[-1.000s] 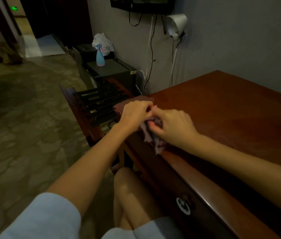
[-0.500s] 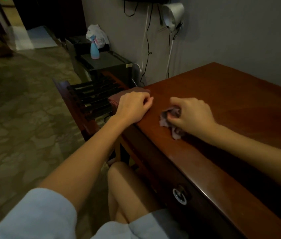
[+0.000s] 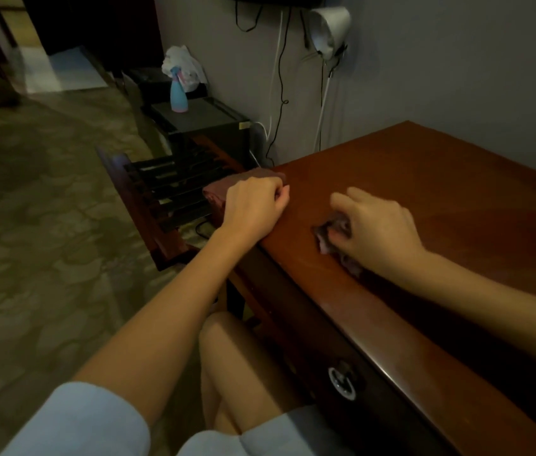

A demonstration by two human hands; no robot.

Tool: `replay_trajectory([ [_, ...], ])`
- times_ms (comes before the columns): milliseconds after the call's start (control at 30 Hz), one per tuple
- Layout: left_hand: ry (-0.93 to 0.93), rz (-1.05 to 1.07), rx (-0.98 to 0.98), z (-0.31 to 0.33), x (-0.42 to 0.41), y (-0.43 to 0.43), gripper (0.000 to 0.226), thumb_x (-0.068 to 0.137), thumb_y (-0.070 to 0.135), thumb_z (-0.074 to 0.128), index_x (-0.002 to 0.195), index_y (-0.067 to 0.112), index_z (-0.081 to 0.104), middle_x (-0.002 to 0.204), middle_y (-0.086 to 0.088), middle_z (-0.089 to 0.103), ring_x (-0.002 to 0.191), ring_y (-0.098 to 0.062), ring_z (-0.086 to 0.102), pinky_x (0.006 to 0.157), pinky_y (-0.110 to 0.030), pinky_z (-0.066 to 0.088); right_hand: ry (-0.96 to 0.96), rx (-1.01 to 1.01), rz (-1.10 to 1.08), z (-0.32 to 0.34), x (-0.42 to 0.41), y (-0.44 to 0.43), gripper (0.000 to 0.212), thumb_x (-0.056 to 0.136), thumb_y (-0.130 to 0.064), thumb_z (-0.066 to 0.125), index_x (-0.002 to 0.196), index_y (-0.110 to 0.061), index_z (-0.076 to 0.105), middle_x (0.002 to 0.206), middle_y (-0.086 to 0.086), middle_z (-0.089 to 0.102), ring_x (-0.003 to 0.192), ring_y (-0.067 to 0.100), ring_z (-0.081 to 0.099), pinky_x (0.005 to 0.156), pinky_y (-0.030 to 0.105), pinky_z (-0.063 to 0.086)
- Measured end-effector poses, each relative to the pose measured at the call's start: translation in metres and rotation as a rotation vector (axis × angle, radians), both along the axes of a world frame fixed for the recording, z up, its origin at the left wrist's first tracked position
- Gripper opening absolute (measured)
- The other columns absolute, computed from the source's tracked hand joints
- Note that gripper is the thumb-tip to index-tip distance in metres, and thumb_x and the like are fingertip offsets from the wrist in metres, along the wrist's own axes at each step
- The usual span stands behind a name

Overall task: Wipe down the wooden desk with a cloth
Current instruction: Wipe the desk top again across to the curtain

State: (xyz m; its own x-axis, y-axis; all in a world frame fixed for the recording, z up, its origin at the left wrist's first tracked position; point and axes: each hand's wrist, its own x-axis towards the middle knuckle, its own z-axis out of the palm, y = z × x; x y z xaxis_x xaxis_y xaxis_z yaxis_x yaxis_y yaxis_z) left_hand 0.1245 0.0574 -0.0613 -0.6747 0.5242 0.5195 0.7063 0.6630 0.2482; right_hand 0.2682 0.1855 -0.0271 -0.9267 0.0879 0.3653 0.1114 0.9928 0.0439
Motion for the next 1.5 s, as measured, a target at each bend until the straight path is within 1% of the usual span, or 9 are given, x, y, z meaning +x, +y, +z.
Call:
replay_trajectory([
  [167,-0.109,-0.012,0.013,0.001,-0.002,-0.005,0.032,0.099,0.037,0.040,0.083,0.018,0.061,0.078,-0.001,0.064,0.074,-0.022,0.059,0.066,-0.035,0.044,0.000,-0.191,0.302,-0.013,-0.017,-0.053,0.031,0.079,-0.035,0.065,0.106,-0.024,0.052,0.096,-0.008,0.048,0.086,0.016,0.055,0.061,0.025,0.035],
  [400,0.019,-0.028,-0.020,-0.001,0.001,-0.004,0.033,0.100,0.032,0.039,0.084,0.017,0.063,0.072,0.002,0.059,0.063,-0.018,0.058,0.055,-0.030,0.041,-0.006,-0.057,-0.064,0.002,-0.018,0.025,0.028,0.086,-0.040,0.061,0.087,-0.028,0.036,0.086,-0.008,0.043,0.072,0.016,0.053,0.048,0.021,0.028],
  [600,0.019,0.062,-0.119,0.001,0.002,0.001,0.032,0.100,0.030,0.038,0.092,0.015,0.066,0.087,-0.006,0.067,0.078,-0.026,0.062,0.063,-0.032,0.039,0.023,-0.178,0.191,-0.009,-0.028,-0.024,0.023,0.079,-0.039,0.063,0.086,-0.031,0.043,0.083,-0.012,0.039,0.073,0.020,0.056,0.055,0.027,0.032],
  [733,0.001,0.099,-0.082,0.001,0.003,-0.006,0.038,0.099,0.030,0.039,0.071,0.016,0.061,0.067,-0.002,0.061,0.062,-0.024,0.061,0.054,-0.032,0.042,0.014,-0.181,0.029,-0.007,-0.091,0.013,0.027,0.083,-0.039,0.063,0.085,-0.030,0.038,0.087,-0.009,0.047,0.079,0.017,0.057,0.061,0.028,0.039],
  [867,-0.013,0.118,-0.030,0.000,0.006,-0.002,0.038,0.098,0.029,0.042,0.064,0.019,0.057,0.058,0.002,0.056,0.052,-0.015,0.055,0.048,-0.027,0.040,0.017,-0.076,-0.124,-0.002,-0.063,0.053,0.024,0.086,-0.040,0.061,0.093,-0.026,0.043,0.087,-0.008,0.045,0.078,0.020,0.059,0.057,0.027,0.040],
  [1067,-0.046,0.158,-0.051,0.004,0.005,0.001,0.031,0.097,0.030,0.044,0.077,0.018,0.063,0.075,-0.005,0.065,0.070,-0.025,0.062,0.055,-0.029,0.037,0.014,-0.189,0.175,-0.011,-0.050,-0.014,0.025,0.082,-0.039,0.062,0.087,-0.031,0.039,0.088,-0.011,0.040,0.072,0.013,0.047,0.058,0.029,0.041],
  [1167,-0.012,0.130,-0.070,0.003,0.004,-0.001,0.034,0.098,0.032,0.043,0.077,0.016,0.065,0.073,-0.006,0.066,0.067,-0.026,0.063,0.057,-0.033,0.045,0.004,-0.195,0.006,-0.009,-0.080,0.023,0.025,0.084,-0.038,0.061,0.085,-0.030,0.038,0.088,-0.008,0.046,0.079,0.017,0.056,0.063,0.032,0.047],
  [1300,0.037,0.088,-0.168,0.001,0.005,0.002,0.037,0.100,0.034,0.040,0.080,0.016,0.067,0.072,-0.001,0.064,0.061,-0.017,0.057,0.053,-0.028,0.040,0.022,-0.098,-0.222,0.000,-0.035,0.083,0.024,0.086,-0.038,0.059,0.087,-0.026,0.038,0.084,-0.006,0.045,0.077,0.022,0.059,0.053,0.024,0.034],
  [1500,0.010,0.085,-0.162,0.007,0.012,0.020,0.033,0.099,0.033,0.042,0.080,0.015,0.063,0.075,-0.004,0.064,0.067,-0.022,0.058,0.054,-0.028,0.031,-0.014,-0.160,0.094,-0.008,-0.033,0.009,0.030,0.084,-0.037,0.060,0.086,-0.031,0.031,0.087,-0.011,0.040,0.072,0.011,0.042,0.055,0.025,0.030],
])
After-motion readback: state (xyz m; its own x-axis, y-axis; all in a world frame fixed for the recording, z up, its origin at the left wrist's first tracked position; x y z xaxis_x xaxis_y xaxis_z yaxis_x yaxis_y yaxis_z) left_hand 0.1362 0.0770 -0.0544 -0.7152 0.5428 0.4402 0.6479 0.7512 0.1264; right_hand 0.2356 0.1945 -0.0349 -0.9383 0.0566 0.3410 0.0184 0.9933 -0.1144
